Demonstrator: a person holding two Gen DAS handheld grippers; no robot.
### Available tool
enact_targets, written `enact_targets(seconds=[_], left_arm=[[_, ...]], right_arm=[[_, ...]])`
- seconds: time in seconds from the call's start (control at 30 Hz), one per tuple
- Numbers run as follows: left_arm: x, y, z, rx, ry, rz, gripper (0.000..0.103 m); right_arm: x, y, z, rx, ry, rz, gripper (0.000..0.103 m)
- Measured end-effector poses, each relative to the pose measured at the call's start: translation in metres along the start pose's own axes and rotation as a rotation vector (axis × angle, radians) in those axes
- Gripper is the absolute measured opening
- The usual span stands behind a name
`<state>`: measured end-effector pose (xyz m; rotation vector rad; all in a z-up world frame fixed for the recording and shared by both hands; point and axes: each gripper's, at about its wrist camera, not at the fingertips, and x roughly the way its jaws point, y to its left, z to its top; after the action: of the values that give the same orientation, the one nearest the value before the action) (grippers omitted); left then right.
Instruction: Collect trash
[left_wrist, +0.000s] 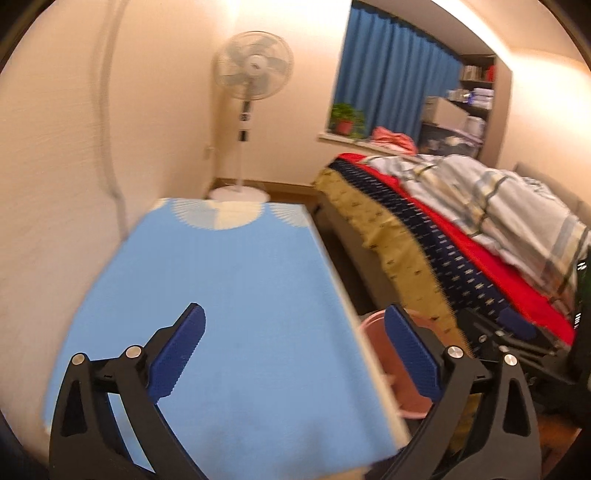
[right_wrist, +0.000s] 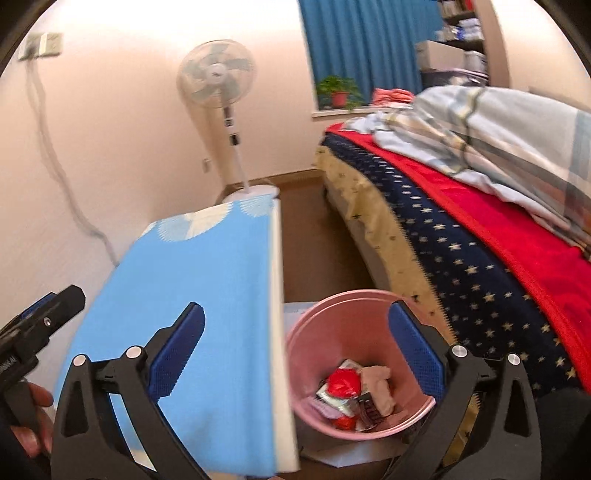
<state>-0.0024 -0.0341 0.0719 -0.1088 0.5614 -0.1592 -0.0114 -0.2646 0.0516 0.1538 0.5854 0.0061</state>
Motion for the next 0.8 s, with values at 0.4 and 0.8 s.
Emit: enact_targets(seconds=[0.4, 0.8], left_arm=[[-0.002, 0.048, -0.056, -0.080, 0.073, 0.187, 0.094], [-0.003, 0.045, -0.065, -0.058, 0.073, 0.169, 0.094]], right_arm=[[0.006, 0.030, -0.047, -0.060, 0.067, -0.033, 0.098], [0.007, 0.035, -0.049, -0.093, 0.037, -0.084, 0.098]])
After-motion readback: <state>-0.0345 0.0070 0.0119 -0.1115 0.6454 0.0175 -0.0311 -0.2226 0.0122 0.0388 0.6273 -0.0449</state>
